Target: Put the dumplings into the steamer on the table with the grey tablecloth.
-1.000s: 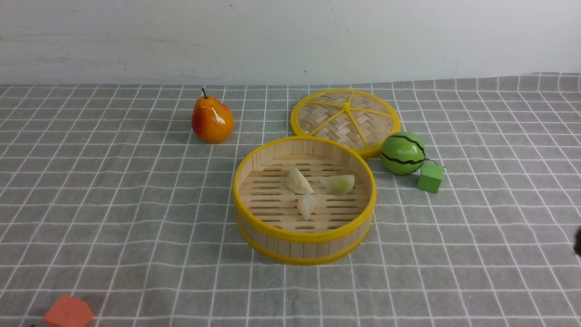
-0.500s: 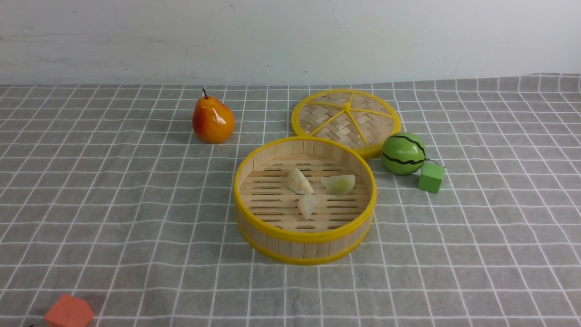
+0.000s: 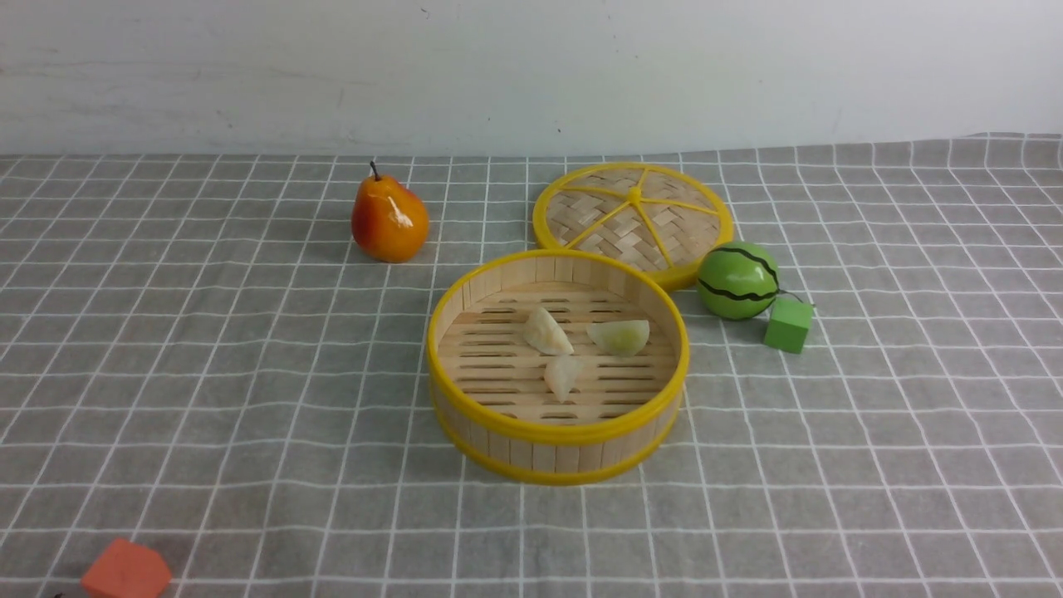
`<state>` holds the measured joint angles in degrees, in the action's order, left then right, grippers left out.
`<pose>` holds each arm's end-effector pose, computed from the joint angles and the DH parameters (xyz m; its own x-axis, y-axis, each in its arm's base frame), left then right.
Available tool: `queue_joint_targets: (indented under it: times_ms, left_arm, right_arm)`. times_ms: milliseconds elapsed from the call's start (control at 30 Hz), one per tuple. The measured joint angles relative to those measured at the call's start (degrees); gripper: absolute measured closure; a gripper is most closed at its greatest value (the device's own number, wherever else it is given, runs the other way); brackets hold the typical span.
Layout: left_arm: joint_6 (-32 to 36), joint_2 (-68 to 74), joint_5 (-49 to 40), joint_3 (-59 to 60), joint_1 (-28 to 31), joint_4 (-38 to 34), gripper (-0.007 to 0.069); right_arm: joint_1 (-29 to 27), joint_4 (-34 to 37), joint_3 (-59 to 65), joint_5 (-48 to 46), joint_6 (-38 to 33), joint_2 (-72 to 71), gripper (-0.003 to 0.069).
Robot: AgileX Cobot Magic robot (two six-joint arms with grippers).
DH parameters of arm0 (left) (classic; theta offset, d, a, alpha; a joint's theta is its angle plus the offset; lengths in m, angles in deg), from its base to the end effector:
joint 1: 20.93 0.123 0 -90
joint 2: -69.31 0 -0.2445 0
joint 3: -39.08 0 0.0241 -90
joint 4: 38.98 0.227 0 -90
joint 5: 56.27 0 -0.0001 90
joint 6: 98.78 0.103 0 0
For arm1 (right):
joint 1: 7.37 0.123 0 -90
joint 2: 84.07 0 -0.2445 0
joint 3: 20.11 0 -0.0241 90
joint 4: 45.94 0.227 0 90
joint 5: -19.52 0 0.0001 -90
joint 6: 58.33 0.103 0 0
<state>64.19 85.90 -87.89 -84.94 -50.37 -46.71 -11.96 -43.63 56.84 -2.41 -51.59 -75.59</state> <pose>0.0615 -0.0431 0.2589 -0.4128 -0.2260 -0.8823 0.4196 0.8126 -0.4045 0.0807 -0.0049 0.1704 -0.2834 0.1777 -0.9424 0.1108 0.9822 0.1518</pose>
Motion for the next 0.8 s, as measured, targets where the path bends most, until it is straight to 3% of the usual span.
queue_joint_targets:
  times_ms: [800]
  left_arm:
    - [0.0, 0.0, 0.2, 0.2, 0.0, 0.7, 0.0481]
  right_arm:
    - [0.0, 0.0, 0.0, 0.0, 0.0, 0.0, 0.0656]
